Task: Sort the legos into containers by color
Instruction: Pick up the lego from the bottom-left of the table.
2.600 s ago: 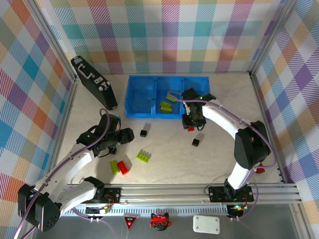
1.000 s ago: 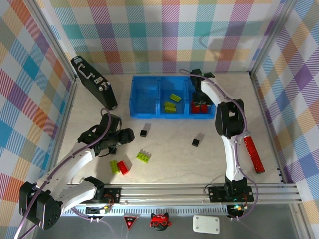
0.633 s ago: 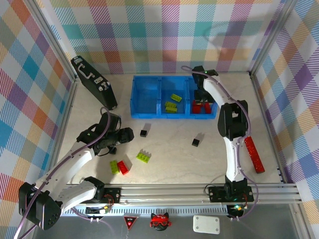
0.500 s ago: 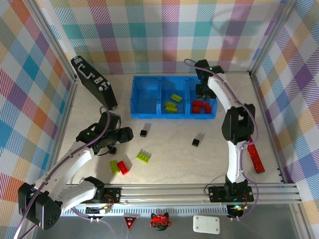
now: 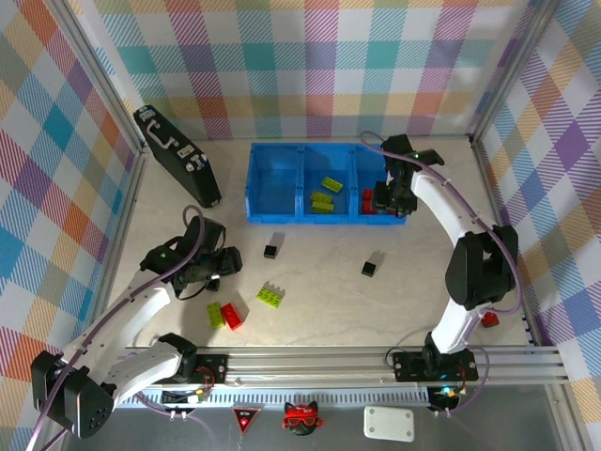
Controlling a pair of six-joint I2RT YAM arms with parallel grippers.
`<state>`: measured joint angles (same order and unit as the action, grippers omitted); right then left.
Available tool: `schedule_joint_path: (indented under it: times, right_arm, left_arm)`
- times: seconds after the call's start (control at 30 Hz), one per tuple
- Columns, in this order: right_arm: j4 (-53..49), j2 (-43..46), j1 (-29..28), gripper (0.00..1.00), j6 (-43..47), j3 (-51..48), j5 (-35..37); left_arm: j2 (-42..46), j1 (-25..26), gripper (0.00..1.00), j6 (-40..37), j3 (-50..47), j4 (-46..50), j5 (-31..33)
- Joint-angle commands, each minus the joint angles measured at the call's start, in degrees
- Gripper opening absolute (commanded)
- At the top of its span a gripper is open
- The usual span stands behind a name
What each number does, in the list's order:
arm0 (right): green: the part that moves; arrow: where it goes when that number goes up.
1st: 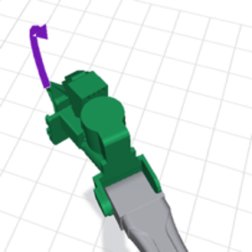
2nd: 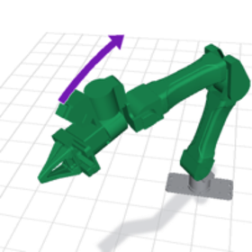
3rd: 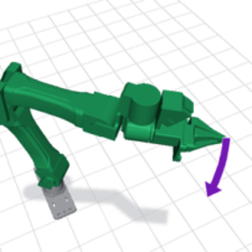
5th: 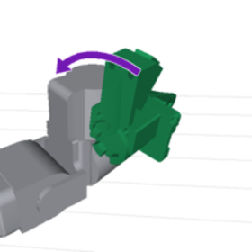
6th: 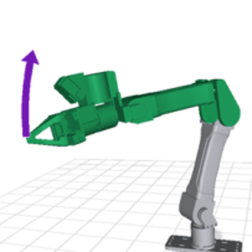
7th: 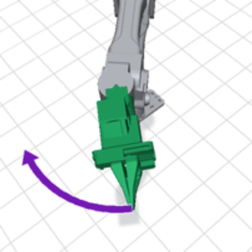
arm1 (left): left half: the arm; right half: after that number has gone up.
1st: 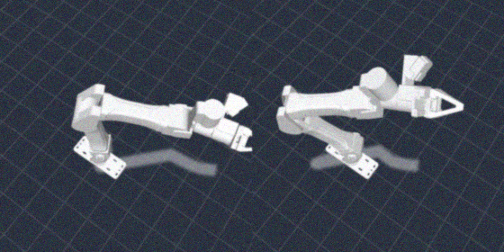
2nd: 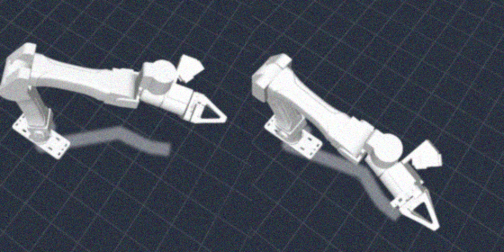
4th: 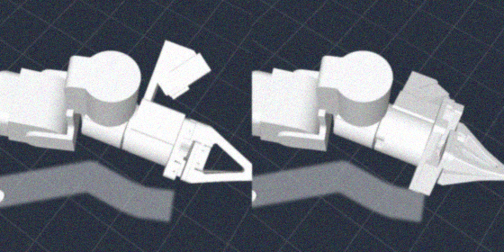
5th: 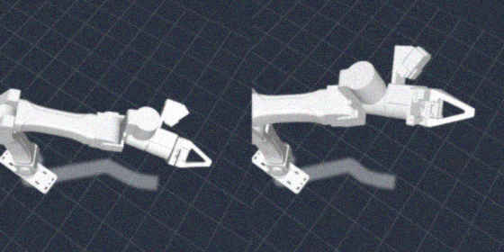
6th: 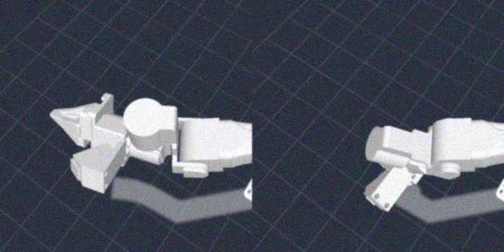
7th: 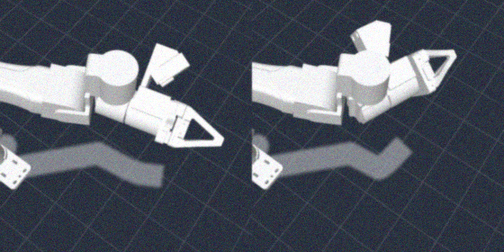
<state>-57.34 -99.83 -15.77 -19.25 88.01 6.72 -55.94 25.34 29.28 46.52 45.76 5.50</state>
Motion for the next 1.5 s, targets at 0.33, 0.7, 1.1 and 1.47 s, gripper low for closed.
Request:
schedule_joint_path:
  times: [0.33,0.7,1.1,1.47]
  right_arm:
    - [6.9,5.71,-0.07,0.52,1.03,-11.52,-6.72]
    - [11.29,7.84,0.08,0.52,2.77,-19.48,-8.17]
    - [11.9,10.56,0.13,0.53,2.7,-20.24,-12.04]
    - [11.99,11.75,0.21,0.53,2.53,-20.22,-14.73]
  left_arm:
    - [0.54,-0.59,0.6,7.71,-3.37,4.5,2.68]
    - [1.13,3.88,0.59,14.58,-2.52,12.07,3.98]
    - [-0.8,18.08,0.53,28.82,-5.0,15.74,5.53]
    - [8.36,18.96,0.51,38.39,-14.58,15.88,7.14]
